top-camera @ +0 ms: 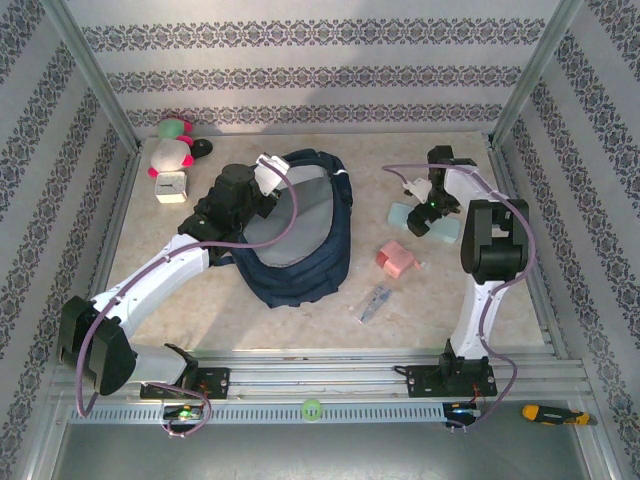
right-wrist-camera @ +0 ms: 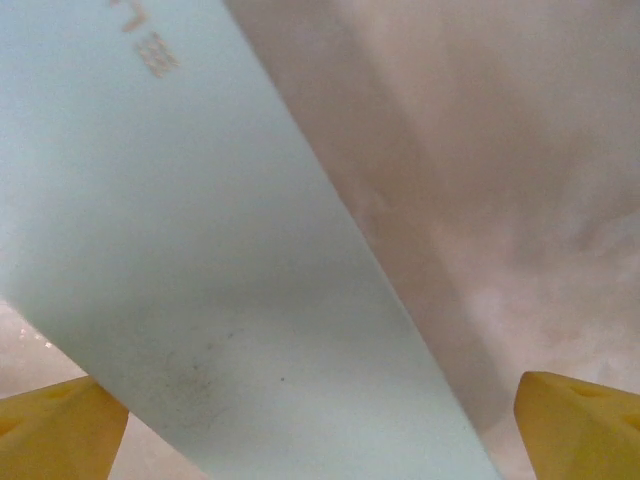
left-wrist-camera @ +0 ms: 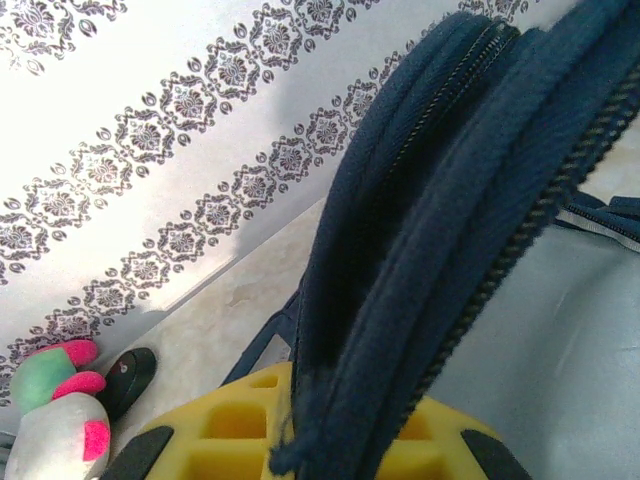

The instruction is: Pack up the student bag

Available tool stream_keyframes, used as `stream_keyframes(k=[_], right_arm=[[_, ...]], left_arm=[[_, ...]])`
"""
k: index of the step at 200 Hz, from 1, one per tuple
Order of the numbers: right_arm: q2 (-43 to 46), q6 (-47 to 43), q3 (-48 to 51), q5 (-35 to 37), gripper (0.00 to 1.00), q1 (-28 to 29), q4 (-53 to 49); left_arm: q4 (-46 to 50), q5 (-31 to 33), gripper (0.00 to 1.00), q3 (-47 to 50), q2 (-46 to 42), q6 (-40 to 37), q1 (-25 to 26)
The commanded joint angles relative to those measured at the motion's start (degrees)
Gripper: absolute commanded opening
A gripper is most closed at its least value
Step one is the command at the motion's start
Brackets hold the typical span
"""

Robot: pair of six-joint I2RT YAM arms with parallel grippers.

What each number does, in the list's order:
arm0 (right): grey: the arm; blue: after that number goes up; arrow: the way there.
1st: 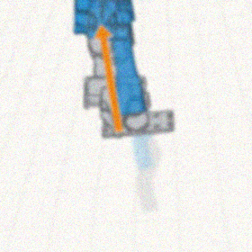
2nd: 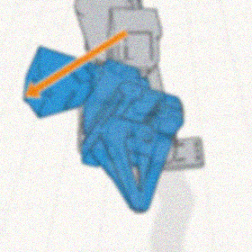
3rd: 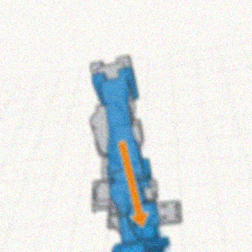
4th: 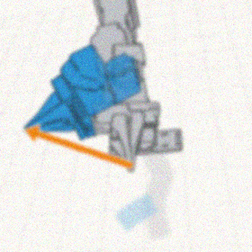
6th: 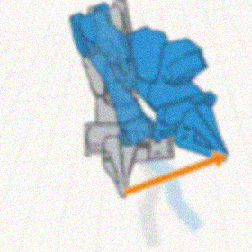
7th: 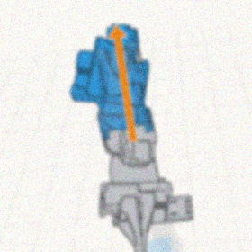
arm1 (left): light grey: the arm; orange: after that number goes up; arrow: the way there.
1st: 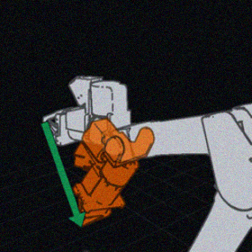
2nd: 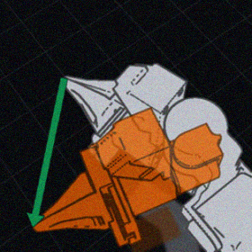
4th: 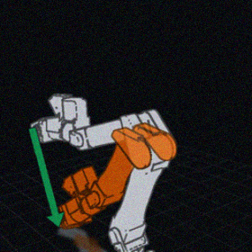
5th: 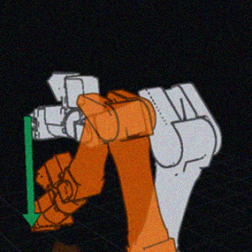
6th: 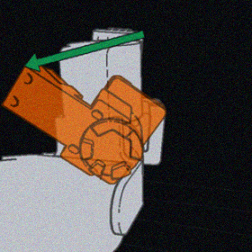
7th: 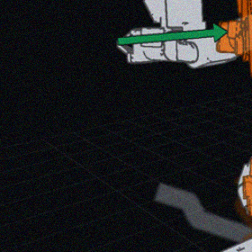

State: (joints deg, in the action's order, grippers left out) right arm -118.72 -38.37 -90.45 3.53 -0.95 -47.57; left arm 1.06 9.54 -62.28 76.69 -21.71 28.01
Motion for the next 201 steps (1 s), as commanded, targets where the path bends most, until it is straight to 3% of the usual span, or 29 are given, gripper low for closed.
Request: stream_keyframes(k=[1,46,99,121,145,201], right_arm=[[-3.62,1.08,-5.60,-2.95,0.98,-0.07,-5.00],[-10.44,4.99,-13.90,-5.15,0.98,-1.20,-13.12],[-12.69,8.27,-15.32,-6.90,0.93,-2.94,-14.92],[-13.01,8.70,-15.03,-6.81,0.83,-3.09,-15.18],[-11.56,9.74,-14.26,-7.62,0.61,-3.26,-14.25],[0.75,17.43,-10.72,-11.17,0.57,-3.34,-11.98]], left_arm=[[-2.95,2.67,0.01,-3.71,-0.45,2.03,-0.83],[-3.33,2.37,0.01,-4.34,0.38,2.98,-0.77],[-3.37,1.80,0.01,-4.61,1.09,3.66,-0.84],[-3.35,1.71,0.01,-4.50,0.84,4.20,-0.85],[-3.45,1.21,0.01,-4.39,0.37,5.18,-0.77],[-2.30,-0.40,0.01,-4.69,-1.97,8.01,-0.73]])
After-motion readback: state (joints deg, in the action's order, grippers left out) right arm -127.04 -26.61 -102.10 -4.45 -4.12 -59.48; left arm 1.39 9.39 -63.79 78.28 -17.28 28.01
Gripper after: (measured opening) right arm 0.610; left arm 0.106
